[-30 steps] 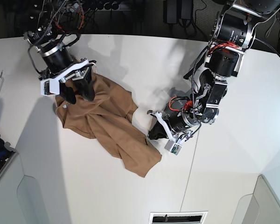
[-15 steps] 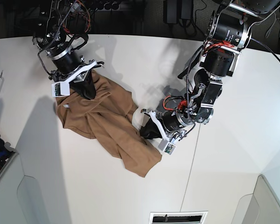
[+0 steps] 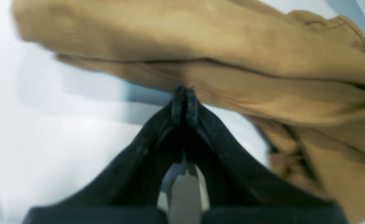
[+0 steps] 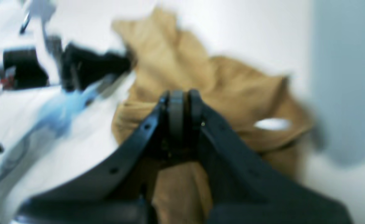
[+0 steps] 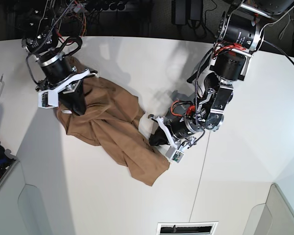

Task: Layout the t-shirt on the table in an organized manner, then fold the t-shirt properly
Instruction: 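Grasp the shirt fabric with the left gripper and drag it across, then grasp the shirt edge with the left gripper and pull it outward, then hold shirt ends with both grippers and stretch them apart, then grasp the shirt hem with the left gripper and pull it flat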

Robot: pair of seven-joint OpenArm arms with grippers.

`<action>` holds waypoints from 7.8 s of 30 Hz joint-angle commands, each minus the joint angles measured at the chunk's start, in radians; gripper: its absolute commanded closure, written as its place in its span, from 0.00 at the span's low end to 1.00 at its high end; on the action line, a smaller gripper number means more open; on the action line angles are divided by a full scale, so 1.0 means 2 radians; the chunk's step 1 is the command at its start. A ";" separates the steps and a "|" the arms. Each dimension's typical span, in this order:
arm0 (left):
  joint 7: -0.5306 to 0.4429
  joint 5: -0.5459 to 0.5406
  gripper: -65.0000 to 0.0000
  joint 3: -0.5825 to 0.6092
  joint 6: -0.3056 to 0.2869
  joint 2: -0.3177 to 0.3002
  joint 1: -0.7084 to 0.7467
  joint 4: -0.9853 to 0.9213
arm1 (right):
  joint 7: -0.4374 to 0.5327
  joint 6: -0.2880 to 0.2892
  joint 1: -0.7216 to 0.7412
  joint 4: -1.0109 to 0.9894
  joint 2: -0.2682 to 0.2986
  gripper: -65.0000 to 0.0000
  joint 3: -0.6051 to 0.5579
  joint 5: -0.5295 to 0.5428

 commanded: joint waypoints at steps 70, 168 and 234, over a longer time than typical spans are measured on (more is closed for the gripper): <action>0.183 -0.056 0.64 -0.042 0.036 0.077 -0.005 0.095 | -0.096 -0.005 -0.043 -0.069 0.038 0.67 0.229 0.194; 0.240 -0.272 0.94 -0.395 -0.099 -0.159 0.290 0.405 | -0.066 0.005 0.157 -0.151 0.029 1.00 0.078 0.111; 0.192 -0.172 1.00 -0.219 -0.105 -0.135 0.143 0.166 | -0.061 -0.002 0.040 -0.106 0.054 0.45 0.199 0.164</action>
